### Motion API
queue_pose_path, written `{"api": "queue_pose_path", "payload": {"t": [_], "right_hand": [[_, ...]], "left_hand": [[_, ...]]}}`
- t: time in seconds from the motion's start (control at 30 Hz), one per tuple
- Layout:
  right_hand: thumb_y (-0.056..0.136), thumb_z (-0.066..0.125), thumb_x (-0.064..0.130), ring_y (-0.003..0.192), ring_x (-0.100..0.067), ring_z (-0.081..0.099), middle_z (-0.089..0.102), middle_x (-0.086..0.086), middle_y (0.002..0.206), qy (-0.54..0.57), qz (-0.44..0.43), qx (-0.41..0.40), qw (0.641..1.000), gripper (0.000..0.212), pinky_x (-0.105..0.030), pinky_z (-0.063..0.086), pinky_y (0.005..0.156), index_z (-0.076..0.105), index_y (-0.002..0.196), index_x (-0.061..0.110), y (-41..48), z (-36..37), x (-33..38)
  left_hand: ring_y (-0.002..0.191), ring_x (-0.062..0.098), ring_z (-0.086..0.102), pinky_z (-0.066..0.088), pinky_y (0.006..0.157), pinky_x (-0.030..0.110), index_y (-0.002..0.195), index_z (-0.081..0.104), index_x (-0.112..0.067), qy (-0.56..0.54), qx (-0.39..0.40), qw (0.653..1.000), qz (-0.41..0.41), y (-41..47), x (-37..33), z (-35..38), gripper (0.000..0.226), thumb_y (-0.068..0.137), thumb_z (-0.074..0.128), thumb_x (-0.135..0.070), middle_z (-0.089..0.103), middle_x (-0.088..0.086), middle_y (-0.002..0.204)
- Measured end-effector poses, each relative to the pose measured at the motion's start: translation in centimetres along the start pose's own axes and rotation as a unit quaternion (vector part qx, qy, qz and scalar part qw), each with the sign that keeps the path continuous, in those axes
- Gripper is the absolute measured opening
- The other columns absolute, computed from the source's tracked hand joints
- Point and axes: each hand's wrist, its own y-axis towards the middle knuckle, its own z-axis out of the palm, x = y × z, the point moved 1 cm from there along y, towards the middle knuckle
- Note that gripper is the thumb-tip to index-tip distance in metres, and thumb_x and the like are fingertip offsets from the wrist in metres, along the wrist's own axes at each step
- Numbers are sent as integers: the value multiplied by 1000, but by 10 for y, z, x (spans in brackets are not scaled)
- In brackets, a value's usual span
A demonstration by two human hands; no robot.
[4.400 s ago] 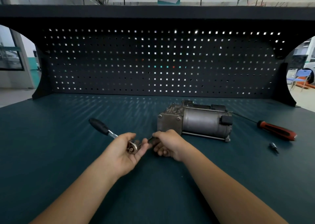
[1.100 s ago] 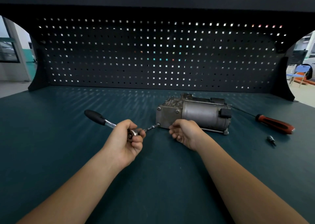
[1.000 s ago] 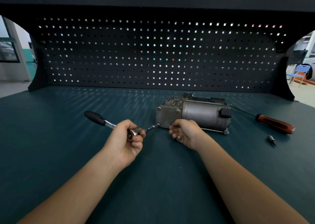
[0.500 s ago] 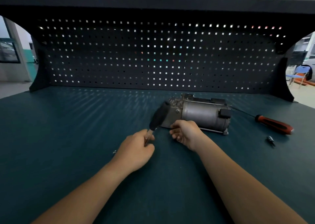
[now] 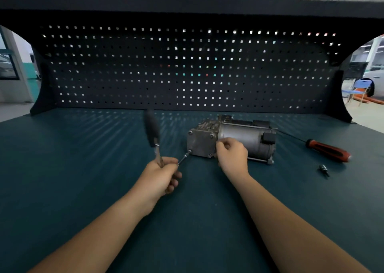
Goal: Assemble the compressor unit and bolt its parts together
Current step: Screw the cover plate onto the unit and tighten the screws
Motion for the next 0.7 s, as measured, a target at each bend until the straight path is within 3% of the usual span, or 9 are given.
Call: {"api": "queue_pose_path", "payload": {"t": [0.13, 0.2, 0.27, 0.33, 0.4, 0.43, 0.5, 0.57, 0.7], "right_hand": [[90, 53, 19, 78, -14, 54, 58, 2, 86, -29, -45, -38, 998, 14, -24, 40, 65, 60, 100, 11, -3, -2, -2], [90, 54, 19, 80, -14, 53, 58, 1, 91, -29, -43, -30, 998, 18, -25, 39, 69, 60, 104, 10, -2, 0, -3], [90, 53, 18, 75, -10, 51, 57, 5, 85, -24, -23, -19, 999, 20, -24, 38, 63, 60, 107, 9, 0, 1, -6], [91, 52, 18, 72, -9, 50, 55, 6, 83, -17, 5, -7, 1000, 23, -24, 37, 61, 59, 110, 8, 2, 2, -9], [91, 51, 17, 71, -9, 50, 55, 4, 84, -5, 23, -2, 1000, 23, -24, 38, 61, 59, 110, 7, 4, 2, -11], [91, 51, 17, 71, -10, 51, 55, 4, 83, 1, 29, -2, 1000, 22, -25, 38, 61, 60, 108, 7, 4, 1, -11], [90, 51, 16, 73, -14, 53, 56, 2, 83, 8, 35, -3, 999, 19, -25, 38, 60, 60, 105, 7, 5, 1, -12], [90, 51, 14, 75, -16, 54, 56, 1, 83, 12, 39, -3, 999, 17, -24, 37, 61, 60, 102, 8, 6, 2, -13], [89, 51, 14, 79, -19, 57, 58, -1, 82, 24, 35, 1, 999, 11, -23, 39, 57, 58, 96, 9, 7, 1, -15]], "left_hand": [[34, 8, 53, 42, 34, 13, 80, 52, -3, -332, 1, 934, -130, -1, -5, -2, 17, 94, 46, -11, 63, 13, 52], [33, 11, 54, 43, 34, 14, 80, 48, -2, -402, -6, 903, -153, -1, -6, -4, 23, 96, 44, -17, 63, 18, 52], [32, 10, 52, 41, 33, 13, 82, 48, -4, -399, -3, 904, -154, -1, -7, -4, 20, 96, 45, -18, 64, 17, 54], [31, 5, 46, 36, 32, 12, 83, 49, -8, -286, 5, 951, -117, 0, -8, -2, 12, 94, 45, -11, 66, 12, 55], [34, 3, 43, 35, 35, 15, 86, 50, -15, -58, -21, 998, -16, 2, -6, -1, 11, 92, 44, -7, 68, 3, 60], [40, 4, 47, 38, 40, 17, 92, 52, -17, 62, -39, 996, 51, 2, -3, -1, 11, 91, 45, -8, 69, 0, 66], [63, 11, 59, 43, 55, 24, 102, 55, -18, 273, -67, 943, 180, 0, 1, -3, 15, 90, 49, -12, 68, 1, 78], [82, 21, 61, 42, 65, 30, 108, 56, -18, 421, -76, 861, 276, -2, 2, -5, 20, 90, 49, -14, 67, 3, 88], [93, 23, 61, 45, 70, 33, 121, 49, -26, 644, -64, 683, 338, 0, 1, -3, 30, 93, 43, -17, 59, 0, 105]]}}
